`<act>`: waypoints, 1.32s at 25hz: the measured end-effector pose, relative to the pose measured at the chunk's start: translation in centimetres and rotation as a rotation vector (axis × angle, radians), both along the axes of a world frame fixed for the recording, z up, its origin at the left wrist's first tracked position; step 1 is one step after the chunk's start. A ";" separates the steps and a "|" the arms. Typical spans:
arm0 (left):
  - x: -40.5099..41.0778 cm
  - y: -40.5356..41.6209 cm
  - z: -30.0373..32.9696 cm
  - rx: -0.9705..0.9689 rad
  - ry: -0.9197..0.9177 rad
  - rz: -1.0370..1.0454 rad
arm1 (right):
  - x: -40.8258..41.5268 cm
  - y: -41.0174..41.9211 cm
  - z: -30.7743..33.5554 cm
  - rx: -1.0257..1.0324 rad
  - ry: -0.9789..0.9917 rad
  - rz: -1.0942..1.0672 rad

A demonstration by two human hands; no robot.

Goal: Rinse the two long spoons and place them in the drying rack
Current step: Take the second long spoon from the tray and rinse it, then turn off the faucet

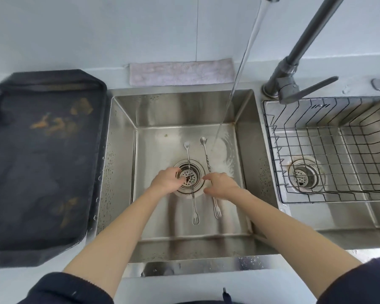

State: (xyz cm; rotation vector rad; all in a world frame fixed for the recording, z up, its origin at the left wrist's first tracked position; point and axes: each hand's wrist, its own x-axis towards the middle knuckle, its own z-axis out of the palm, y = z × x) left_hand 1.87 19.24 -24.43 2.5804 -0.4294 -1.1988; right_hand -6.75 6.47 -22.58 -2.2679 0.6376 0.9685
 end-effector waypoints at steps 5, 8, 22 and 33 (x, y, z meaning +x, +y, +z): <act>0.2 0.2 3.1 0.068 -0.084 -0.154 | -1.0 -0.9 2.7 -0.098 -0.071 0.100; -0.2 0.1 5.0 0.093 -0.149 -0.237 | -1.9 -1.4 4.5 -0.150 -0.130 0.115; -4.1 -6.2 14.4 -0.024 -0.535 -0.472 | -7.0 -6.7 11.3 -0.280 -0.473 -0.030; -5.4 -14.8 19.3 -0.208 -0.724 -0.487 | -8.0 -15.3 15.2 -0.360 -0.725 -0.209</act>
